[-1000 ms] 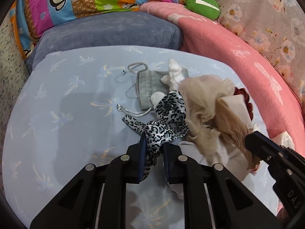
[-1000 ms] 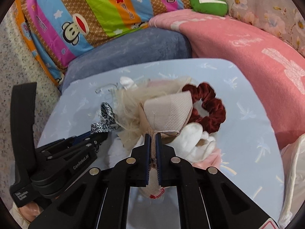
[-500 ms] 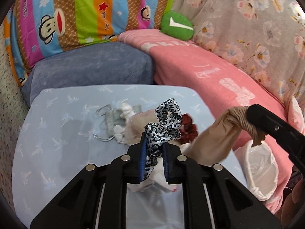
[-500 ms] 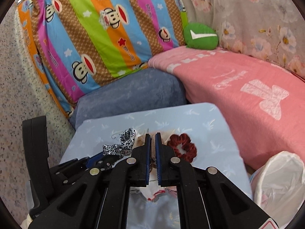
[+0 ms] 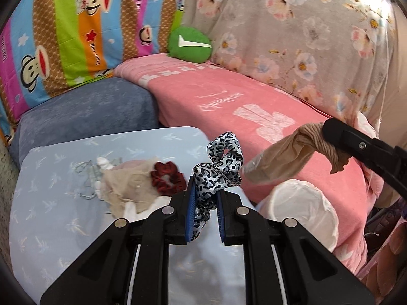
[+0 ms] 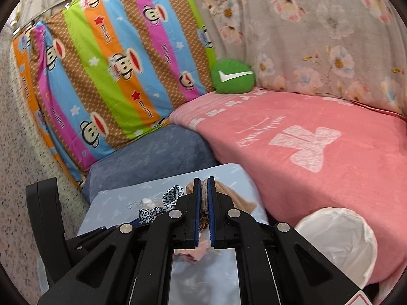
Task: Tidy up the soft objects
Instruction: 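Carry both items over the white bin and open both grippers to drop them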
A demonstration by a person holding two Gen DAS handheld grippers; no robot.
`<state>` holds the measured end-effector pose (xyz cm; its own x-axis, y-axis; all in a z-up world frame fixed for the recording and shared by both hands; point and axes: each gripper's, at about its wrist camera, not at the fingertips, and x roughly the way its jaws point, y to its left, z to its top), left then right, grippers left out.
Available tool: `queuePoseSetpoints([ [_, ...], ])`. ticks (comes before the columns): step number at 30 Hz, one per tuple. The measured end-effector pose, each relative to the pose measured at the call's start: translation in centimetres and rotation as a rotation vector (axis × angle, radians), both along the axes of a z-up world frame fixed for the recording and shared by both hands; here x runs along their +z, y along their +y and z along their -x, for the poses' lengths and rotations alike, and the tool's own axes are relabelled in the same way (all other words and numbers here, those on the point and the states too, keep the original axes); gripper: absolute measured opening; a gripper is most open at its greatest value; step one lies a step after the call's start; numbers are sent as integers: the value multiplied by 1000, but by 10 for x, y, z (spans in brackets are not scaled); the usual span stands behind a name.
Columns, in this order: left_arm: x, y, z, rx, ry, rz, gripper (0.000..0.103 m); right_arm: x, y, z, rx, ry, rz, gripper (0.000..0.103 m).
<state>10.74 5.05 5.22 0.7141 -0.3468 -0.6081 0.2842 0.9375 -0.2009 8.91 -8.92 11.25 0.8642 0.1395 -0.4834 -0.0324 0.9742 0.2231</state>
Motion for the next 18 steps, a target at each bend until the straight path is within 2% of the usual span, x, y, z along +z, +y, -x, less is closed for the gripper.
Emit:
queuePoseSetpoints([
  [7, 2, -55, 16, -99, -4, -16, 15, 1, -64, 29, -99, 0, -10, 5],
  [18, -5, -136, 31, -243, 17, -53, 15, -17, -141, 60, -224, 30, -26, 5],
])
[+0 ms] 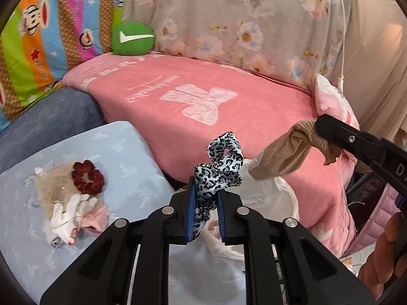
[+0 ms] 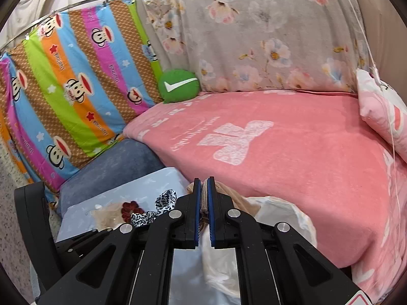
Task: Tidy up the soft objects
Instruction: 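Carry both items over the white bin and open both grippers to drop them, then move both open grippers back over the remaining pile on the table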
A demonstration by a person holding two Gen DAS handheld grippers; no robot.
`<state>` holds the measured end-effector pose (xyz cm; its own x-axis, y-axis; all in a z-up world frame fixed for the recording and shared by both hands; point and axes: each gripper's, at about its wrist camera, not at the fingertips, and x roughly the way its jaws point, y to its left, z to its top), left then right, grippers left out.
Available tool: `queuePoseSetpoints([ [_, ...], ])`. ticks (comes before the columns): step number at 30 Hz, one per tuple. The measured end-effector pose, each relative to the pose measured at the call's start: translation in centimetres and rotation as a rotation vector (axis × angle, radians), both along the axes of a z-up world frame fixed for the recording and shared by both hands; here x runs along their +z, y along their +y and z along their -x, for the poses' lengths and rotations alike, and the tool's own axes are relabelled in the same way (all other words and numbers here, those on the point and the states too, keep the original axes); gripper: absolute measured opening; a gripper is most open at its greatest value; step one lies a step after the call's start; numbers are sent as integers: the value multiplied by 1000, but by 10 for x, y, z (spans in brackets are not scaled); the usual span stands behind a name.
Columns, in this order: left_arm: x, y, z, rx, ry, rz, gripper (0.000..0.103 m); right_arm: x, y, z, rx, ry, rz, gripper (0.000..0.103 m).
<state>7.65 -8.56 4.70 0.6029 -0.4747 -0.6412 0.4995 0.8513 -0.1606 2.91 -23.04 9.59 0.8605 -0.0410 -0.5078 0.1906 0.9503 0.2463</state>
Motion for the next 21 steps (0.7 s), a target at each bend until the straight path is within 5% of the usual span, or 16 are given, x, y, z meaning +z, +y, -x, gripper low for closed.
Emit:
queuePoseSetpoints([
  [9, -9, -38, 3, -77, 19, -13, 18, -14, -37, 7, -62, 32, -15, 6],
  [10, -9, -41, 4, -84, 15, -18, 20, -15, -39, 6, -65, 36, -13, 7],
  [14, -7, -44, 6, -73, -3, -15, 60, -16, -42, 5, -79, 33, -5, 11],
  [21, -6, -39, 4, -46, -25, -30, 61, -15, -36, 7, -79, 29, 1, 32],
])
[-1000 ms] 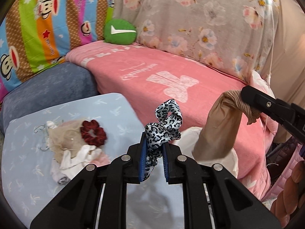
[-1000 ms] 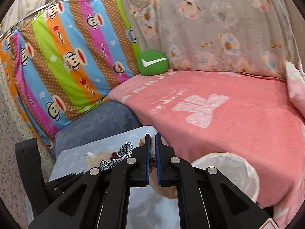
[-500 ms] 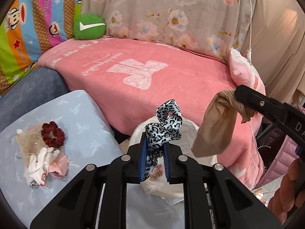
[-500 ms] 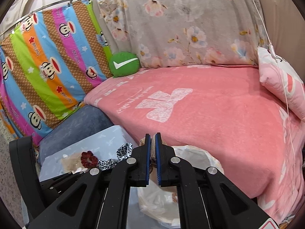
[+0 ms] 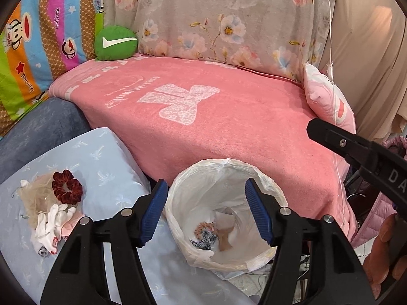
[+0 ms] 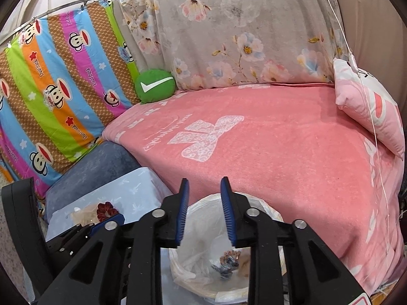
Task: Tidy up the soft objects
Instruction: 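Move both open grippers back over the remaining pile on the table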
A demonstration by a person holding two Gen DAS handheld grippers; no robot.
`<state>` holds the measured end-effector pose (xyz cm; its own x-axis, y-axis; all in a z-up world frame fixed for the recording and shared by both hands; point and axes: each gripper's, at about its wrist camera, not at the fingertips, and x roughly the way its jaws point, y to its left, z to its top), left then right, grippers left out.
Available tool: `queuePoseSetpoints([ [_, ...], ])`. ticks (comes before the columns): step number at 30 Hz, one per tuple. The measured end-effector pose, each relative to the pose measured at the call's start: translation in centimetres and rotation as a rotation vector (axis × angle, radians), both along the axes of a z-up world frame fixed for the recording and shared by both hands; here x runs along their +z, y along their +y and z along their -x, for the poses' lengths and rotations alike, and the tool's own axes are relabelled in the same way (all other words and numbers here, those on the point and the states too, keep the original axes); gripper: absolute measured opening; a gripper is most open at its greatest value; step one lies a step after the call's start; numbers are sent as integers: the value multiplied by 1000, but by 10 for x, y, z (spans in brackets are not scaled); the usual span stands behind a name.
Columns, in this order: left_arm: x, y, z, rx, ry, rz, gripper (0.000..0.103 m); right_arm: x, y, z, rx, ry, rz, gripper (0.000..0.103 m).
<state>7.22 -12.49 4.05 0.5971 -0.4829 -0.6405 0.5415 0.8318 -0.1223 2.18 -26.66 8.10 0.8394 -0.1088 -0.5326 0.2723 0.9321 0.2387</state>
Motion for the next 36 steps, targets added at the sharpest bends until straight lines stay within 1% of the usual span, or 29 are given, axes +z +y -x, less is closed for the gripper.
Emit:
queuePoseSetpoints([
  [1, 0, 1, 0, 4, 0, -2, 61, -1, 2, 0, -1, 2, 4, 36],
  [3, -1, 4, -1, 13, 2, -1, 61, -1, 5, -1, 1, 8, 9, 39],
  [10, -3, 18, -2, 50, -4, -5, 61, -6, 22, -2, 46, 21, -4, 42],
  [16, -6, 33, -5, 84, 3, 2, 61, -10, 38, -4, 62, 36, -9, 44],
  [21, -8, 48, -7, 119, 0, 5, 61, -14, 52, -9, 87, 50, -5, 45],
  [32, -22, 99, -16, 226, 31, 22, 62, -28, 95, -25, 160, 92, 8, 45],
  [34, -25, 112, -18, 254, 39, 24, 62, -31, 105, -28, 175, 98, 13, 49],
  [36, -29, 125, -20, 286, 43, 19, 62, -35, 117, -32, 197, 107, 16, 49],
])
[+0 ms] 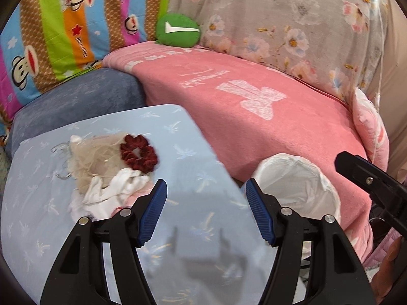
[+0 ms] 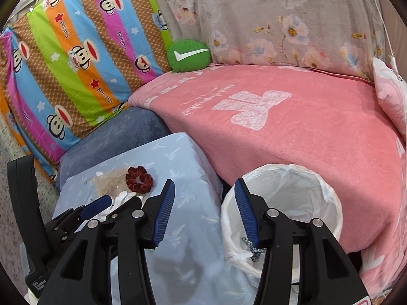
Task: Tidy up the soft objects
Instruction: 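Move both open grippers back over the remaining pile on the table, then grasp the grey sock with the left gripper while the right gripper grasps the white socks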
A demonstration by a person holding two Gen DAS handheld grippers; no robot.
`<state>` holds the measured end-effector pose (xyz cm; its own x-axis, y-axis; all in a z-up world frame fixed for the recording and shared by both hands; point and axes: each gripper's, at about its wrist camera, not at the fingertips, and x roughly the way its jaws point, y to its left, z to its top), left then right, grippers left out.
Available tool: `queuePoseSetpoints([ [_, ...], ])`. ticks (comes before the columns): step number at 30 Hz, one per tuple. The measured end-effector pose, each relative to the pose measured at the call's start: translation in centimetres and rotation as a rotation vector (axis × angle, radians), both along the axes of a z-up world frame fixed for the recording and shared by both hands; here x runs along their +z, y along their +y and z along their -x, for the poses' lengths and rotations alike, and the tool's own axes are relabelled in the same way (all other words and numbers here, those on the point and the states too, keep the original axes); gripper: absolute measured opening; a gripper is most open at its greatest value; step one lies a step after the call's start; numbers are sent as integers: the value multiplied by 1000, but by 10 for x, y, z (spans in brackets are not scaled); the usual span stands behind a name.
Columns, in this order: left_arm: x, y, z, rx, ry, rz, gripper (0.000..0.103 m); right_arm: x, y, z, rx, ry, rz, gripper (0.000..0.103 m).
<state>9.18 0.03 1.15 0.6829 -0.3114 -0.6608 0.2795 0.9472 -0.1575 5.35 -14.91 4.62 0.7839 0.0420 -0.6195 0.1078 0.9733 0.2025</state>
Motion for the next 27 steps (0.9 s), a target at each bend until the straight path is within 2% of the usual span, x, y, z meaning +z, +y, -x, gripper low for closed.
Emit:
queuePoseSetpoints([
  [4, -11, 31, -5, 68, 32, 4, 63, -10, 25, -8, 44, 23, 2, 49],
  [6, -17, 49, -9, 105, 53, 3, 69, -16, 41, -14, 70, 37, 4, 49],
  [9, -25, 72, -12, 153, 61, -9, 73, -26, 61, -22, 106, 59, -1, 49],
  [13, -36, 103, -16, 214, 76, -34, 73, -40, 92, -36, 155, 88, 3, 49],
  [18, -53, 141, -25, 281, 122, -19, 73, -55, 128, -55, 209, 116, 8, 49],
  [27, -76, 182, -36, 345, 180, -3, 73, -90, 182, -105, 271, 166, 26, 49],
])
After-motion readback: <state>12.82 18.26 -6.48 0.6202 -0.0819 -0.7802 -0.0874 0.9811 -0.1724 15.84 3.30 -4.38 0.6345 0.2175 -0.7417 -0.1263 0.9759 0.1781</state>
